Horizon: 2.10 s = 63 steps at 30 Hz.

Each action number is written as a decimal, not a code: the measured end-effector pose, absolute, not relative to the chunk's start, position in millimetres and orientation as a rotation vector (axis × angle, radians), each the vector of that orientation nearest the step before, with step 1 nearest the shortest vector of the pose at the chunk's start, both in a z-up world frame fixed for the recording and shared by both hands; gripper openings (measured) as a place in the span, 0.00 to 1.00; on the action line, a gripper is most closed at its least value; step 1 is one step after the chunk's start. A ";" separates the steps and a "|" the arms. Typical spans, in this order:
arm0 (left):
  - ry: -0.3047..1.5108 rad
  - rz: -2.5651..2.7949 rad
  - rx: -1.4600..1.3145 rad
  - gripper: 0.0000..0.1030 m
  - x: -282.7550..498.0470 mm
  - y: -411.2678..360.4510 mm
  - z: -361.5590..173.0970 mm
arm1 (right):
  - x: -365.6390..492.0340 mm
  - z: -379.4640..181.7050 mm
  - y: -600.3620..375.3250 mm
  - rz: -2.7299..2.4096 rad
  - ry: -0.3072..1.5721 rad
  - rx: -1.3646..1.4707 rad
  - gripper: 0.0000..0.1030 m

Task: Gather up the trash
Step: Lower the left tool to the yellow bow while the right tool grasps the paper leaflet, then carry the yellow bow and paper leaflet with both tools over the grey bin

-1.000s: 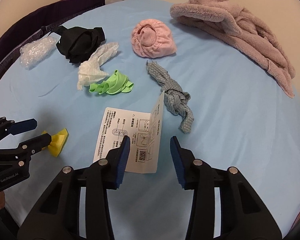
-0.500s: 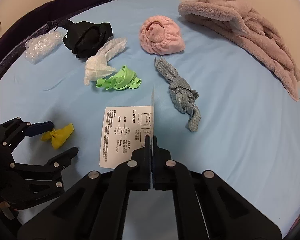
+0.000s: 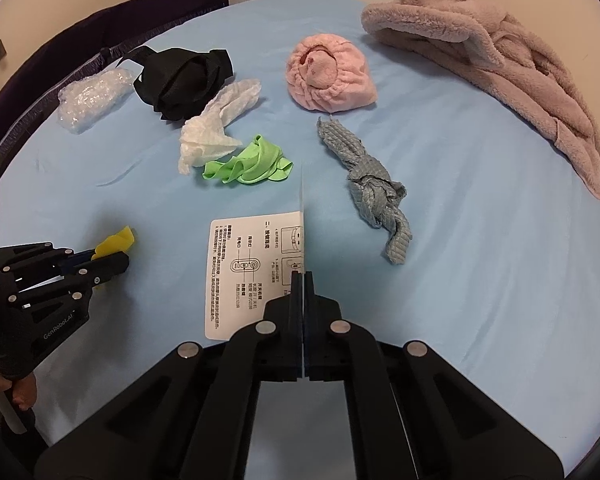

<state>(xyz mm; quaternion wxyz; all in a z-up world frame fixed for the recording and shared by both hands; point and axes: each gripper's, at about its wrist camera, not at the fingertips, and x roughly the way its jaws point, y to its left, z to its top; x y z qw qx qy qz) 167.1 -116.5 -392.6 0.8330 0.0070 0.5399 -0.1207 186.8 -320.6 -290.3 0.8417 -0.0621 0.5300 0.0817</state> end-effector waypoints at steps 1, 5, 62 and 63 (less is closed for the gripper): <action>1.142 -0.256 0.008 0.09 165.9 -115.5 -389.8 | 186.2 -289.4 -320.0 0.177 1.117 -0.127 0.00; 1.132 -0.254 -0.011 0.09 158.6 -110.2 -377.9 | 180.4 -283.8 -313.8 0.197 1.099 -0.118 0.00; 0.677 0.910 -0.341 0.09 -286.5 480.6 -77.9 | -93.0 -22.9 365.2 1.342 0.603 -0.441 0.00; 0.672 0.928 -0.354 0.09 -294.6 491.5 -73.0 | -99.0 -17.8 382.7 1.363 0.605 -0.445 0.00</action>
